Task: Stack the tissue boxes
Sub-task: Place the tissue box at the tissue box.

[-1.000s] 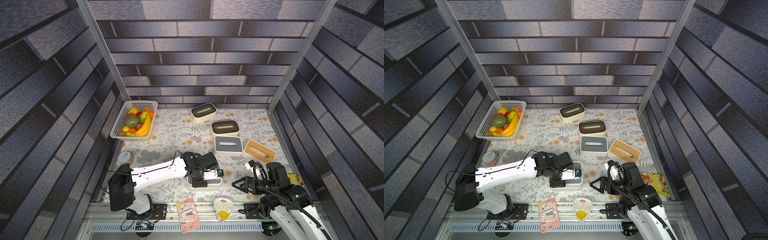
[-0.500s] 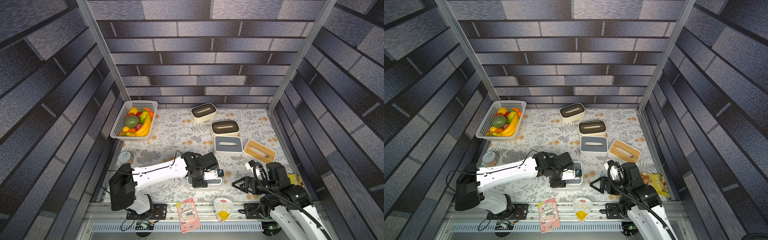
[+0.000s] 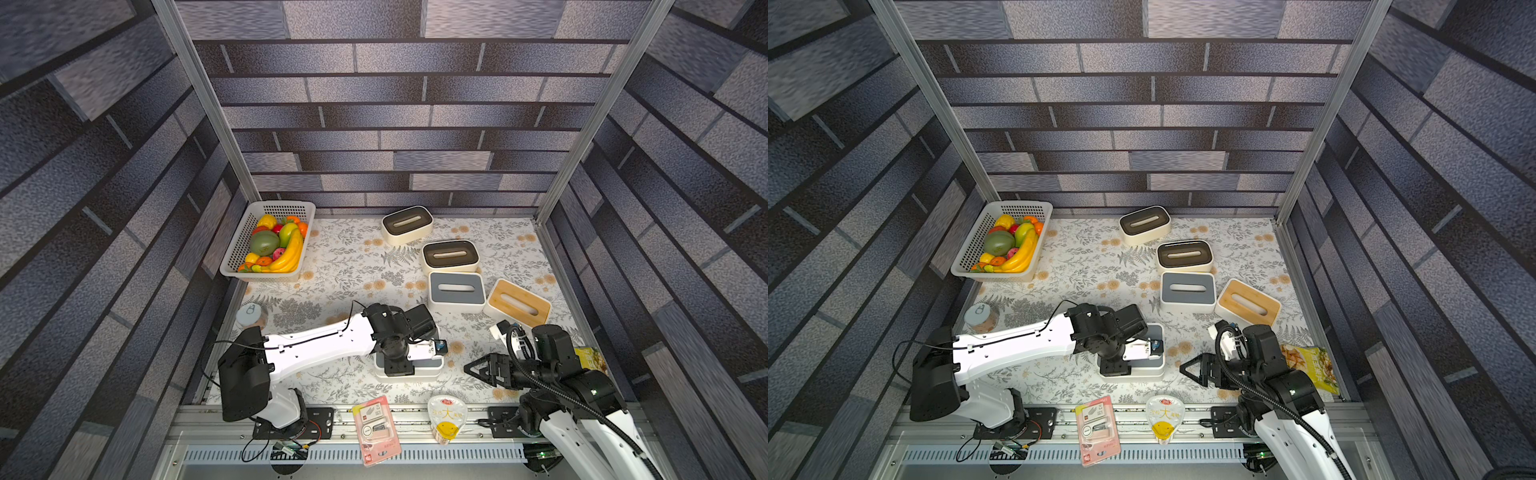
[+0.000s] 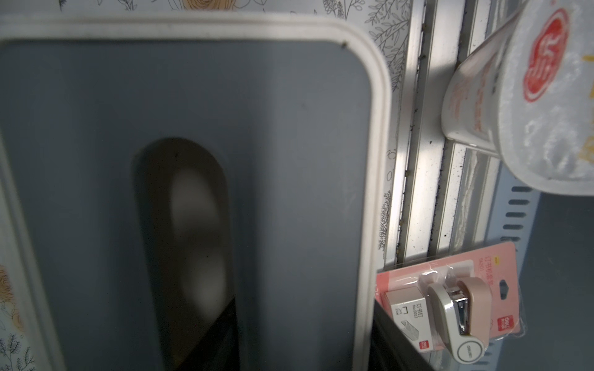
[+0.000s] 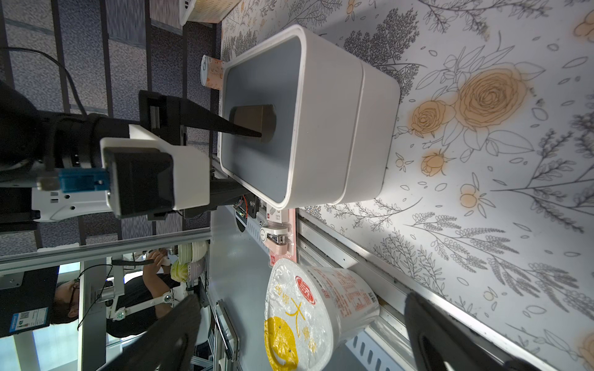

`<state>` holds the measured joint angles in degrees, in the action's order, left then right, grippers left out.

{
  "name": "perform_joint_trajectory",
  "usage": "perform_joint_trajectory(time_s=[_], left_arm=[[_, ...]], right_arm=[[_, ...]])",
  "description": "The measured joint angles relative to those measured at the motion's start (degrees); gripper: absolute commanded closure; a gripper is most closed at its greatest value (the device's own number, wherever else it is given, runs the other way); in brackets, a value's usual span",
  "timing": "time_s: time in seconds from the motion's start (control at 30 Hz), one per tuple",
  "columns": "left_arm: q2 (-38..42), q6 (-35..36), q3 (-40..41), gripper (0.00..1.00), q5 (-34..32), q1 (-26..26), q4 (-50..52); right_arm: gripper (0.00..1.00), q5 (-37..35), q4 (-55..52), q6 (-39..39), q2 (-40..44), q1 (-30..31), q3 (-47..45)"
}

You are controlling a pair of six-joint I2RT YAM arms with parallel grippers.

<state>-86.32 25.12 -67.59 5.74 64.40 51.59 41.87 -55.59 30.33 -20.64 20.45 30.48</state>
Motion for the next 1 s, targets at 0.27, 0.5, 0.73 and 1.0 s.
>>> perform_joint_trajectory(time_s=[0.27,0.5,0.73,1.0], left_arm=[[0.0,0.0,-0.3,0.4,0.0,0.0,0.2],[0.0,0.0,-0.4,0.37,-0.2,0.1,0.2],[0.0,0.0,-0.8,0.35,-0.2,0.3,0.3],[0.0,0.0,-1.1,0.33,-0.2,0.4,0.3]], right_arm=[[0.0,0.0,0.0,0.0,0.0,0.0,0.0],[0.0,0.0,0.0,0.0,0.0,0.0,0.0],[0.0,0.0,0.0,0.0,0.0,0.0,0.0],[0.0,0.0,-0.4,0.0,0.0,0.0,0.0]])
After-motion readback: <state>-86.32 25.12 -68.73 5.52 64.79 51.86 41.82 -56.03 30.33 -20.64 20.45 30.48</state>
